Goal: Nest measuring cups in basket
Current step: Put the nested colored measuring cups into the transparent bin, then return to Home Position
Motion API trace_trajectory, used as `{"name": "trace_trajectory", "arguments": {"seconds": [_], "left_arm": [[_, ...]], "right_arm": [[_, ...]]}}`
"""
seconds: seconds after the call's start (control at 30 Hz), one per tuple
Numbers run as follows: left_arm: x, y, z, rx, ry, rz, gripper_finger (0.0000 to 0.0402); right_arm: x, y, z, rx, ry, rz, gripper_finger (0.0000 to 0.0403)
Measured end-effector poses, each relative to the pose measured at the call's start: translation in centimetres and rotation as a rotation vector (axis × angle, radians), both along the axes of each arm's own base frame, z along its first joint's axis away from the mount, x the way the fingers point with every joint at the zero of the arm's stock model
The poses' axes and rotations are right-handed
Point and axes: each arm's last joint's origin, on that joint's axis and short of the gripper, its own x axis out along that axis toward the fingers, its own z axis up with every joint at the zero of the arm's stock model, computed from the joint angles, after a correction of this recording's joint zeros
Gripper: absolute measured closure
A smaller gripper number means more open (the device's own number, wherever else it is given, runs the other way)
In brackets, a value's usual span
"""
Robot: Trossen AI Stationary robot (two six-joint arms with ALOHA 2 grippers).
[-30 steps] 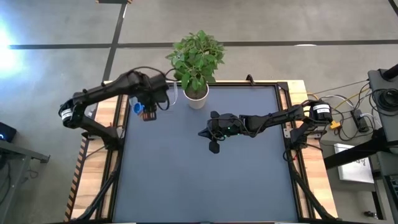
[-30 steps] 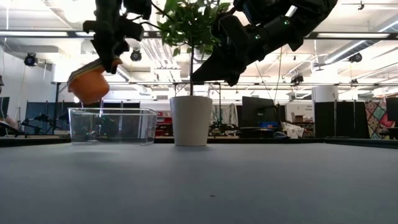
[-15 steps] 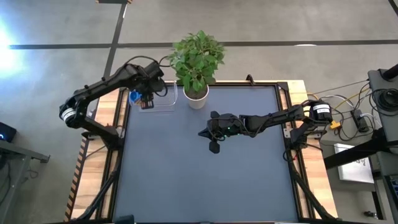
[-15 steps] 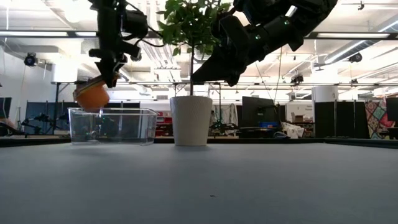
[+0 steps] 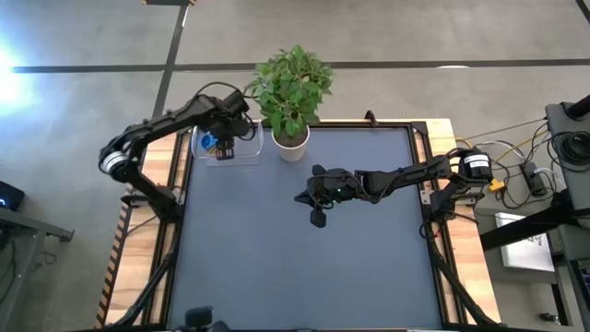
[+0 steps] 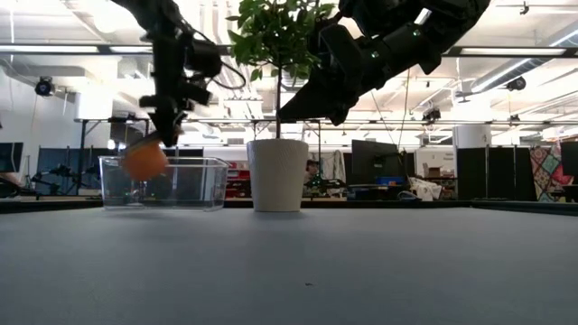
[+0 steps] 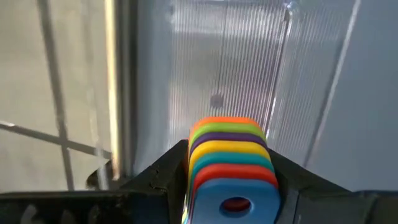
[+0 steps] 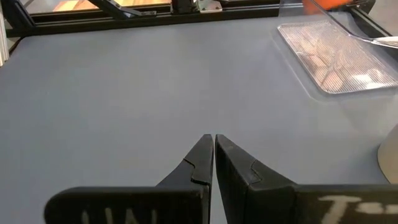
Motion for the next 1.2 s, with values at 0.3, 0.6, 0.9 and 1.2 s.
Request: {"name": "trace_trajectory", "arguments": {"seconds": [0.3, 0.6, 0.9, 1.2], "left_arm": [[1.9, 2.3, -4.1, -0.081, 0.042, -0.033, 0.0273], [2.4, 3.7, -5.7, -0.122, -0.026, -0.006, 0.0268], [1.8, 3.7, -4.4, -0.087, -0.065, 0.035, 0.0090], [-0.6, 1.6, 1.3, 0.037, -0.202, 0.064, 0.0110]], "right_arm": [[0.0, 0.0, -0.1, 0.000, 0.008, 0.000, 0.0394], [0.0, 0.0, -0.1, 0.000, 0.011, 0.000, 0.0394], [0.0, 0.0, -0.1, 0.000, 0.011, 0.000, 0.0394], [0.0, 0.0, -0.1, 0.000, 0.011, 0.000, 0.0394]]}}
